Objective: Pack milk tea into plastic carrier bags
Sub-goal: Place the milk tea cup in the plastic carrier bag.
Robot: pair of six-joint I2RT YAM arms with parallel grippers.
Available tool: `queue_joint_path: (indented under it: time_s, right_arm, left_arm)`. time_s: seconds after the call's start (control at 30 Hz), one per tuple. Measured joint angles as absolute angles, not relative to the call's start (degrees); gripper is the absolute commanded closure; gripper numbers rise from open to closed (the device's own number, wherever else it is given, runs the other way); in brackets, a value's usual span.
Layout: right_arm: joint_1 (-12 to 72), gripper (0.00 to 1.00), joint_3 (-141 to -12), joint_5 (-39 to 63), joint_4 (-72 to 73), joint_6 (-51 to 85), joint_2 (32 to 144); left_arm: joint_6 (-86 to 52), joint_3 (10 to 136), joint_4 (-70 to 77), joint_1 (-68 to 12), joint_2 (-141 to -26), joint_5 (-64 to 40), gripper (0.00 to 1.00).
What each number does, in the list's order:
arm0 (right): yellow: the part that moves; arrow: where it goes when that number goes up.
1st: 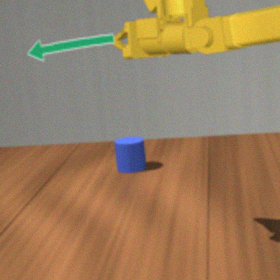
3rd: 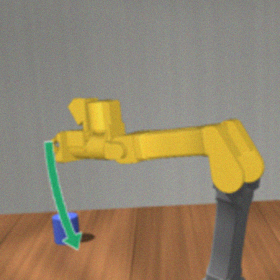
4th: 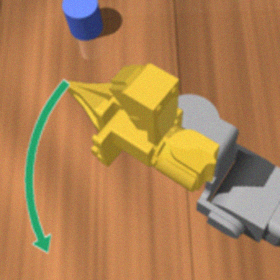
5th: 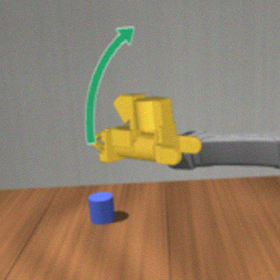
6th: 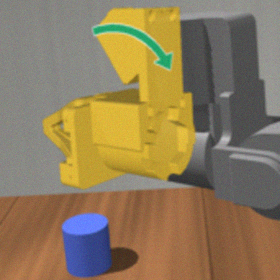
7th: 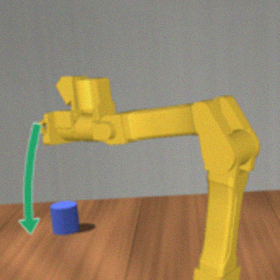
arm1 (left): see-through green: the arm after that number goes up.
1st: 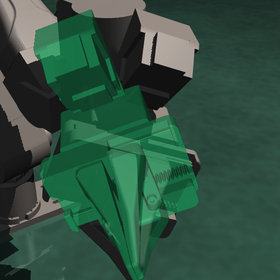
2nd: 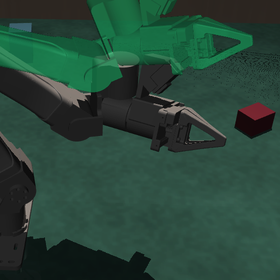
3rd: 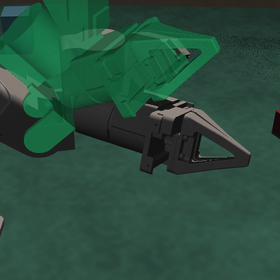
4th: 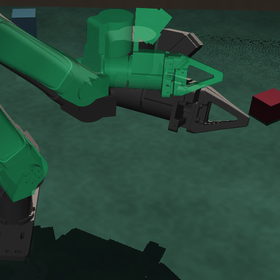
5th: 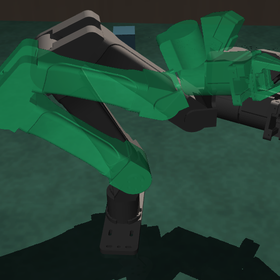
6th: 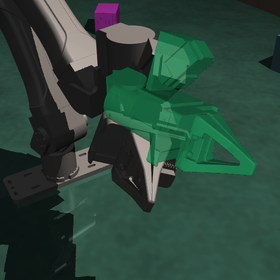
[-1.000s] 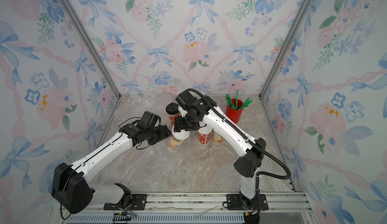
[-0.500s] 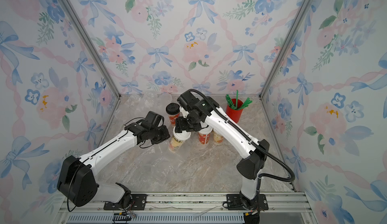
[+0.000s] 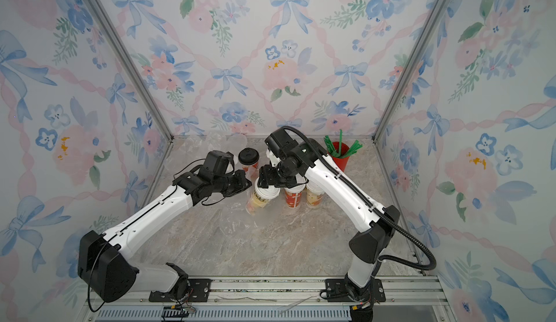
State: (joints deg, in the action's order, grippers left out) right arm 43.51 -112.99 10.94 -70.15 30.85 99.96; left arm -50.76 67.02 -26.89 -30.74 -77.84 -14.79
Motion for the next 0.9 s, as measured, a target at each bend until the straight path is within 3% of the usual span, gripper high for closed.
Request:
queue_joint_path:
  time_s: [0.6,0.9]
  right_arm:
    - [43.1,0.54,-112.6,12.7,-68.1,31.8,99.7]
    - [42.5,0.54,-113.6,11.8,-67.9,32.2,99.7]
  left_arm:
    - [-60.4,54.5,-4.1,-27.6,-65.8,-21.9,1.0]
    - [-57.5,52.2,-9.8,-25.9,-64.4,-21.6,1.0]
